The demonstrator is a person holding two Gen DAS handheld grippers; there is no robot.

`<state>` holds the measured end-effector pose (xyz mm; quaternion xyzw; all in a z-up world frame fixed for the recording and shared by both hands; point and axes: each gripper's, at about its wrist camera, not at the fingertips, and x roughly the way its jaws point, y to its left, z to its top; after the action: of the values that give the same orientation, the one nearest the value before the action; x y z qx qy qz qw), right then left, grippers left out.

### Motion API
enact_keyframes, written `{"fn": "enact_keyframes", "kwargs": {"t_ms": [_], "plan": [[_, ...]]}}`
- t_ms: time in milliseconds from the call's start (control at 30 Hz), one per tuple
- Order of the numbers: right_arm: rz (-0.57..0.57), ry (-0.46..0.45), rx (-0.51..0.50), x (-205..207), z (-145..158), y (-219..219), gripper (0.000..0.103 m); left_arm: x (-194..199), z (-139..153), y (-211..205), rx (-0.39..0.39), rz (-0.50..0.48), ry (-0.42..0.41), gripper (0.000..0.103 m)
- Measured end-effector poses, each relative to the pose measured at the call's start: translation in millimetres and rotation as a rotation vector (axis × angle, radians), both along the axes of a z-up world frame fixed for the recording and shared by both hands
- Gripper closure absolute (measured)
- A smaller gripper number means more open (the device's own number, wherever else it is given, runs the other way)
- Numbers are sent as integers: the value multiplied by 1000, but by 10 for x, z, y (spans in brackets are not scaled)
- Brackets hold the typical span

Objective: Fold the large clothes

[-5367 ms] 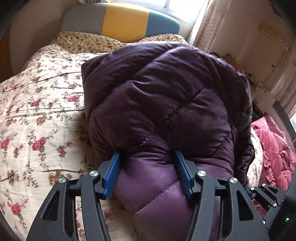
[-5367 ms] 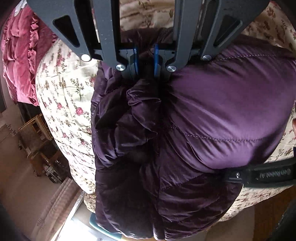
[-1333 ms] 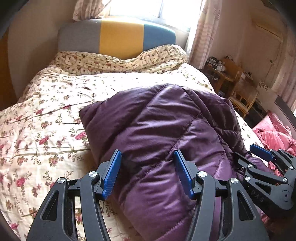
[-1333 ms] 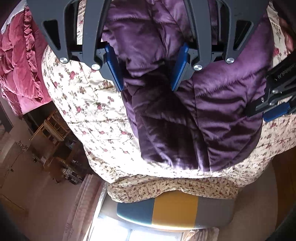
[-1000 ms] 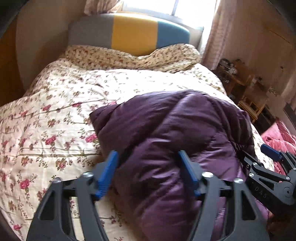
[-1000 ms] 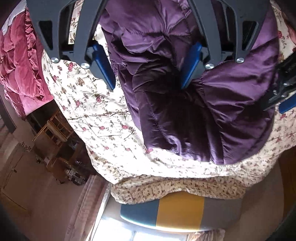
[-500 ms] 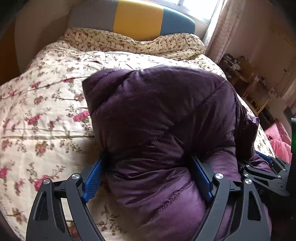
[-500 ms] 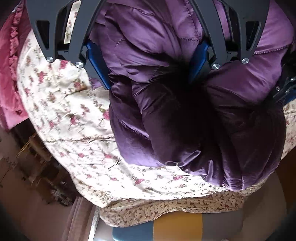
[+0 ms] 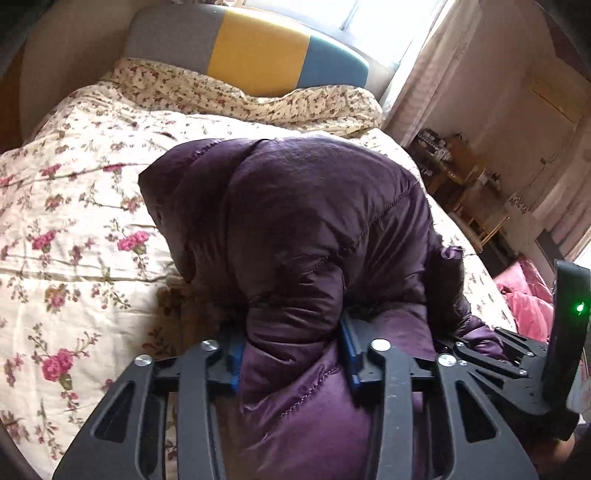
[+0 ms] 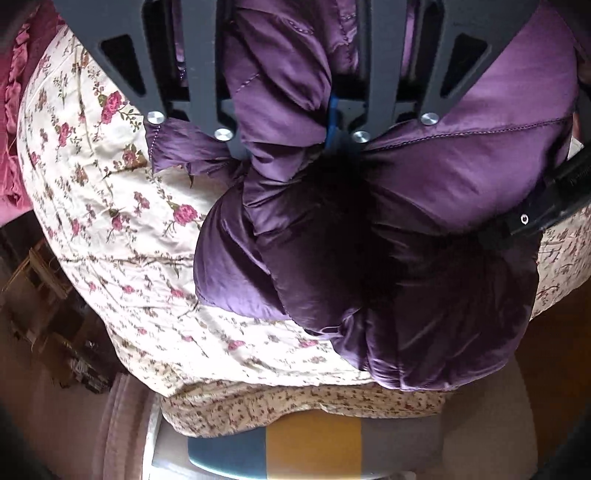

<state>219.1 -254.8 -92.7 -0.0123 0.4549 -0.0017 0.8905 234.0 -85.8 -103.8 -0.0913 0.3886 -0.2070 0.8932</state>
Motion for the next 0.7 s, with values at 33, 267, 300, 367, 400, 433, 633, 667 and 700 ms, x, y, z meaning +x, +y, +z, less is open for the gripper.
{"fn": "enact_keyframes", "kwargs": {"t_ms": [33, 267, 300, 367, 400, 433, 633, 667, 700], "plan": [[3, -6, -3, -17, 19, 19, 81, -12, 28, 16, 1, -3, -5, 69], [52, -44, -11, -76, 182, 298, 85, -172, 199, 269, 9, 14, -33, 74], [67, -50, -11, -81, 201, 385, 85, -204, 226, 345, 12, 27, -40, 74], [93, -59, -8, -84, 222, 555, 85, -254, 271, 499, 11, 51, -48, 75], [106, -63, -1, -85, 226, 653, 85, -292, 291, 601, 8, 70, -49, 75], [120, -67, 4, -91, 231, 764, 85, -323, 311, 696, 9, 85, -51, 75], [196, -85, 4, -160, 252, 1452, 86, -478, 437, 1273, 40, 163, -81, 75], [205, -87, 4, -169, 249, 1558, 86, -498, 455, 1373, 45, 175, -84, 75], [226, -91, 1, -190, 254, 1741, 86, -533, 475, 1521, 51, 195, -85, 75]]}}
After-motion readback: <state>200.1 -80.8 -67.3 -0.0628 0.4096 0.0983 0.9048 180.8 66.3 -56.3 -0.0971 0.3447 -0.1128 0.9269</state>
